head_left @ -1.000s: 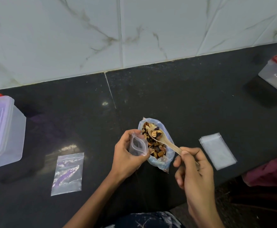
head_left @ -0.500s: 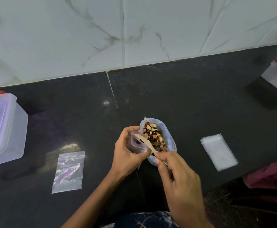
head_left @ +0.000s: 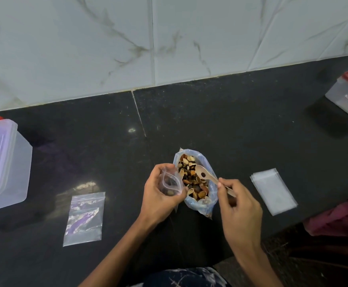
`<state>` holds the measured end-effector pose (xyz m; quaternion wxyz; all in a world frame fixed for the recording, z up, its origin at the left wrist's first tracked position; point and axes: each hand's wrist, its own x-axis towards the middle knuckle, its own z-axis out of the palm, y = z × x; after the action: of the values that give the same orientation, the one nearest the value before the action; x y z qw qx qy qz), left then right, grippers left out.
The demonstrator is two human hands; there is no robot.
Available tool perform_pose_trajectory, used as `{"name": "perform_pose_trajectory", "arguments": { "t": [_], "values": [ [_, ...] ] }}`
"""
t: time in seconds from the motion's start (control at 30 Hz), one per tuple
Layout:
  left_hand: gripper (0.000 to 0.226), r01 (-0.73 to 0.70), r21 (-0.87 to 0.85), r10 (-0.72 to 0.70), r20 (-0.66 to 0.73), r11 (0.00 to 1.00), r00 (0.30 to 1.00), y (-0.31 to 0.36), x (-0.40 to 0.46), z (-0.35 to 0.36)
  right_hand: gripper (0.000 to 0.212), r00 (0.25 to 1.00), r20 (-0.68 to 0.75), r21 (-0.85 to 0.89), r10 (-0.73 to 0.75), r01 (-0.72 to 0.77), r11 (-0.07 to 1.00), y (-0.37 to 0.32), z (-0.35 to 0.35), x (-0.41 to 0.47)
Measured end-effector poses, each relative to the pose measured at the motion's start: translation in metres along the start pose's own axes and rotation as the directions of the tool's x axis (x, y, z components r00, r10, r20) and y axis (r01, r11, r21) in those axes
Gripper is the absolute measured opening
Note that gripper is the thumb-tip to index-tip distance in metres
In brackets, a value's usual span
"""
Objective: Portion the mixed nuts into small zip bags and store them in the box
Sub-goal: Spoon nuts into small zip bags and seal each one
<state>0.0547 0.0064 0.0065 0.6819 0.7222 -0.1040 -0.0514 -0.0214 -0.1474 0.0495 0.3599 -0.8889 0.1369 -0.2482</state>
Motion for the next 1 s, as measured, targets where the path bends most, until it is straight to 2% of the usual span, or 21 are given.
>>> {"name": "perform_pose_trajectory", "arguments": {
  "t": [0.1,0.2,0.27,0.4,0.53,0.7,0.77,0.9,1.0],
  "values": [
    [0.053,0.013,0.009,-0.013,-0.013,1.0,1.0,-0.005,0.0,0.001,0.028,0.999,-0.007,-0.045,-0.037,0.037,0.998,0.01,0.01,-0.002],
    [0.055,0.032,0.028,-0.032,-0.02,0.999,0.999,-0.01,0.001,0.003,0.019,0.989,0.031,-0.199,-0.146,0.15,0.969,0.017,0.02,-0.004],
    [0.054,0.046,0.022,-0.046,-0.012,0.999,0.999,-0.013,0.002,0.005,0.021,0.98,0.093,-0.279,-0.176,0.195,0.94,0.021,0.026,-0.004],
    [0.054,0.049,0.018,-0.049,0.003,0.999,0.999,-0.016,0.003,0.007,0.03,0.975,0.173,-0.31,-0.141,0.19,0.932,0.02,0.036,-0.006],
    [0.051,0.045,-0.005,-0.045,0.022,0.999,0.999,-0.018,0.003,0.009,0.007,0.98,0.168,-0.288,-0.104,0.15,0.946,0.01,0.035,-0.008],
    [0.052,0.037,-0.007,-0.037,0.024,0.999,0.999,-0.018,0.003,0.011,0.008,0.974,0.226,-0.254,0.003,0.056,0.965,0.007,0.03,-0.001],
    [0.052,0.032,-0.01,-0.031,0.027,0.999,0.999,-0.018,0.003,0.012,0.011,0.964,0.253,-0.196,0.081,-0.031,0.98,0.007,0.028,0.006],
    [0.054,0.028,0.006,-0.028,0.055,1.0,0.998,-0.021,0.004,0.01,0.014,0.94,0.21,-0.011,0.269,-0.273,0.962,0.017,0.017,0.02],
    [0.054,0.023,0.014,-0.024,0.071,1.0,0.997,-0.022,0.006,0.01,0.015,0.922,0.204,0.049,0.328,-0.345,0.937,0.02,0.013,0.022]
  ]
}}
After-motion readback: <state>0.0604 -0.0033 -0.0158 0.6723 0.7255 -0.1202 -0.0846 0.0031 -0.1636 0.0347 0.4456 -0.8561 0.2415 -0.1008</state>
